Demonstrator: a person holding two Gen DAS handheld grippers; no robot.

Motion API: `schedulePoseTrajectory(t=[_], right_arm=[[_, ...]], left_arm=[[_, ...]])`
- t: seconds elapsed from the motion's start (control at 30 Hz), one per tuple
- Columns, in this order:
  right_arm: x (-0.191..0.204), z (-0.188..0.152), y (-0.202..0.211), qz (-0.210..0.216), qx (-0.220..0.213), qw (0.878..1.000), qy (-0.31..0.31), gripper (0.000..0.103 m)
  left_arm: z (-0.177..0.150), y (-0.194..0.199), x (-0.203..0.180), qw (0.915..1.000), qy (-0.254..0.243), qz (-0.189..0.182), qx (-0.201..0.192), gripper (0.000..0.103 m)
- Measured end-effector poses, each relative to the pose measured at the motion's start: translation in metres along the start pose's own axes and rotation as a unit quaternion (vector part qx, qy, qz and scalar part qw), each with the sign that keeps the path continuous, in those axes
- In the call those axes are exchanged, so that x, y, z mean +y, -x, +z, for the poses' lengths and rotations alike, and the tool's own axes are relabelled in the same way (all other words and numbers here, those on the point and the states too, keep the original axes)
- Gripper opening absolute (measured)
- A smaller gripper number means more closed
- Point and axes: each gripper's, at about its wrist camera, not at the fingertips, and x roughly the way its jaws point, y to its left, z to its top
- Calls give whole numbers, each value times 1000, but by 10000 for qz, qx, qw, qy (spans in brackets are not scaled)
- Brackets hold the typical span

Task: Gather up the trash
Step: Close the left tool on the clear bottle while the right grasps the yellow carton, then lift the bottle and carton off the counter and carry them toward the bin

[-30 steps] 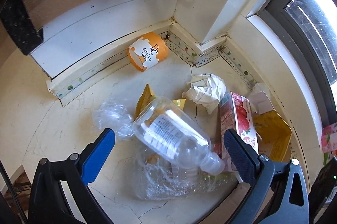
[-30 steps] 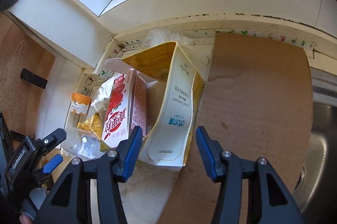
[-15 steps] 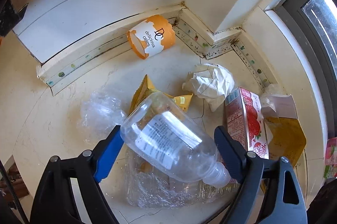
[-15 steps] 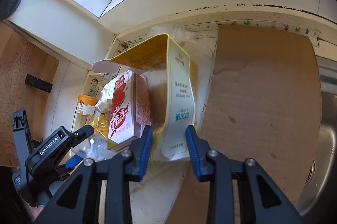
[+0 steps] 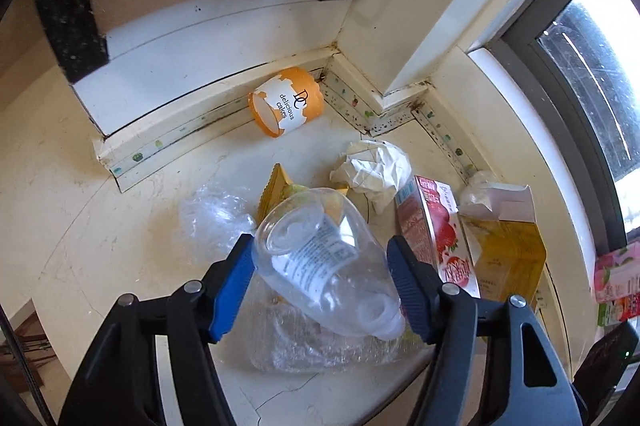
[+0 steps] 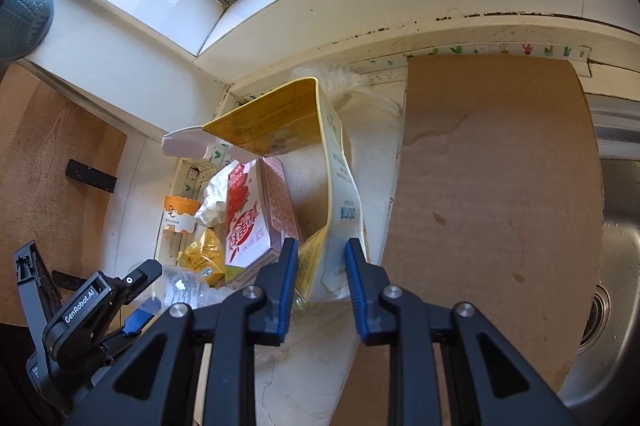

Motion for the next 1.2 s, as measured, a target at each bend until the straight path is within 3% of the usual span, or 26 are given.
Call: schedulePoseTrajectory(t=[0.27, 0.6, 0.83, 0.9, 1.07, 1.2], right_arm=[[8, -11, 35, 179, -298, 9994, 79, 22], [30, -50, 96, 393, -652, 9962, 431, 19], [58, -106, 142, 454, -742, 9931, 781, 13], [65, -125, 152, 508, -730, 9922, 869, 0], [88, -178, 173, 454, -674, 9894, 1201, 0], [100, -224, 154, 105, -321, 9865, 1605, 0]], left_arm=[[-15, 34, 1, 9992, -327, -91, -190, 63], [-53, 112, 23, 9968, -624, -316, -384, 62], [-100, 185, 64, 9939, -907, -400, -487, 62], [-114, 203, 79, 9929, -987, -426, -516, 62], [-152, 234, 123, 9918, -1124, -267, -538, 62], [-180, 230, 169, 9946, -975, -110, -325, 62]])
